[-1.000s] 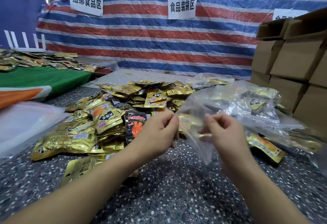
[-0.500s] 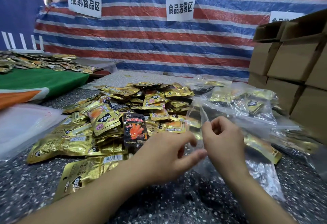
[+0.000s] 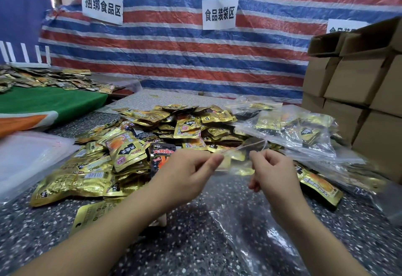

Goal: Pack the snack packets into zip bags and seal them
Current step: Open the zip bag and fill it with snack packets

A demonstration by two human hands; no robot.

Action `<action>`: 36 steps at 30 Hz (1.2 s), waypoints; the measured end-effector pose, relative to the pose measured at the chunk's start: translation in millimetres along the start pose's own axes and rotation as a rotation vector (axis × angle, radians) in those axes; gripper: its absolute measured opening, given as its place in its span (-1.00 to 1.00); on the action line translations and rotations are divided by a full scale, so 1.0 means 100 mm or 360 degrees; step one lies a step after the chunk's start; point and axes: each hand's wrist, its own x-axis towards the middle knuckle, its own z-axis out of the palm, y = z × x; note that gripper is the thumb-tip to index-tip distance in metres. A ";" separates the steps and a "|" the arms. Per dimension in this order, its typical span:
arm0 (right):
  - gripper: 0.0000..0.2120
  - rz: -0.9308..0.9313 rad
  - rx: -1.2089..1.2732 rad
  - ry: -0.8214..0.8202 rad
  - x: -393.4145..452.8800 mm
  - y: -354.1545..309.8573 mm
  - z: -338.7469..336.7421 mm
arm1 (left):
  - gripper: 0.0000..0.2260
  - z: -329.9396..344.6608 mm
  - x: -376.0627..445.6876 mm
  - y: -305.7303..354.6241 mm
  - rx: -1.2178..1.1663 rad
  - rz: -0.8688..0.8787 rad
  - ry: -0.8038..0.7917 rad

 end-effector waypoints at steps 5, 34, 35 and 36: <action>-0.56 -0.0103 0.0062 0.0088 0.09 -0.16 -0.05 | -0.46 -0.19 0.04 -0.13 -0.0116 -0.0019 0.0146; -0.59 0.0552 -0.1247 -0.0623 0.99 0.21 0.54 | -0.79 -0.34 0.05 -0.29 0.0281 -0.0064 -0.0316; -0.56 0.0538 -0.1236 -0.0578 0.98 0.23 0.55 | -0.79 -0.34 0.05 -0.29 0.0278 -0.0065 -0.0324; -0.53 0.0521 -0.1259 -0.0543 0.96 0.25 0.55 | -0.78 -0.34 0.05 -0.28 0.0281 -0.0066 -0.0335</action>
